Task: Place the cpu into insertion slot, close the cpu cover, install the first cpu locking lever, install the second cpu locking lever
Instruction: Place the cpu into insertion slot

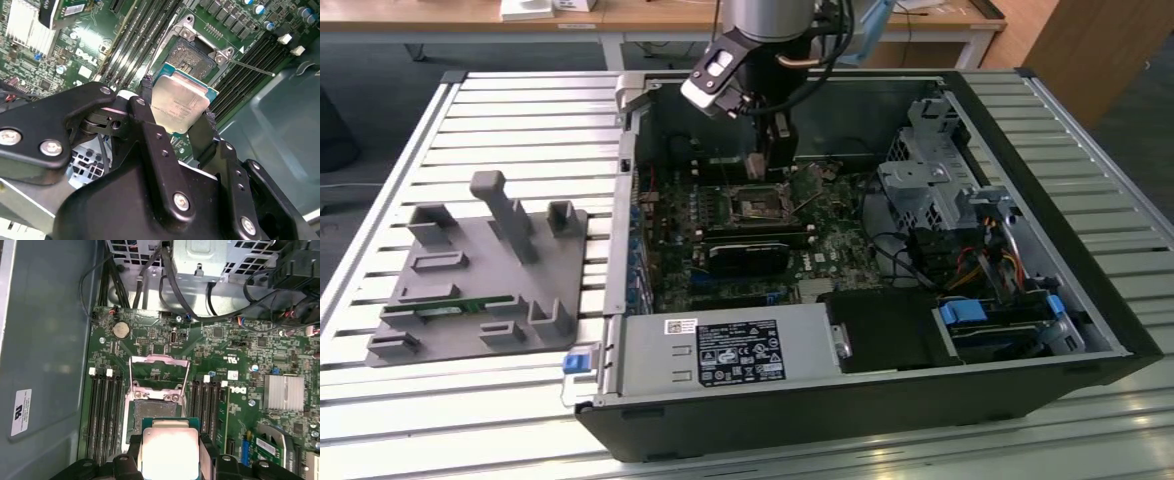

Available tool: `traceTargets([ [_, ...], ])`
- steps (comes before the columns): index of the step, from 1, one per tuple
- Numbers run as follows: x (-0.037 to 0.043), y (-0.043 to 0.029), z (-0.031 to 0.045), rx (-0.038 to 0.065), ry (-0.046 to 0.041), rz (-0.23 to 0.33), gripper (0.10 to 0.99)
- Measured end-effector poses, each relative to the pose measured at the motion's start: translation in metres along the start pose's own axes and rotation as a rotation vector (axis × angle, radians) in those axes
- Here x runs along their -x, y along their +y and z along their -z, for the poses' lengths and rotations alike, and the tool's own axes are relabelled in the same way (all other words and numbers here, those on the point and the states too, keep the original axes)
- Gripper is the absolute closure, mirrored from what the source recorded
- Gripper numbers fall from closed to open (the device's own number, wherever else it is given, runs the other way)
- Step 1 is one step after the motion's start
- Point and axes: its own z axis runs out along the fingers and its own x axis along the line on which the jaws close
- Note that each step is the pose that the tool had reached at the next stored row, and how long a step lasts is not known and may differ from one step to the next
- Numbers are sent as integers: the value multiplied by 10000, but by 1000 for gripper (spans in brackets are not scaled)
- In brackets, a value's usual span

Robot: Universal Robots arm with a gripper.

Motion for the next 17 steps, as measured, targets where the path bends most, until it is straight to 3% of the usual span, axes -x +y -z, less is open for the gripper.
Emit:
traceTargets([
  [12,-42,-1,-196,-17,33,15,549],
  [17,-43,-2,-240,-8,-16,-3,549],
])
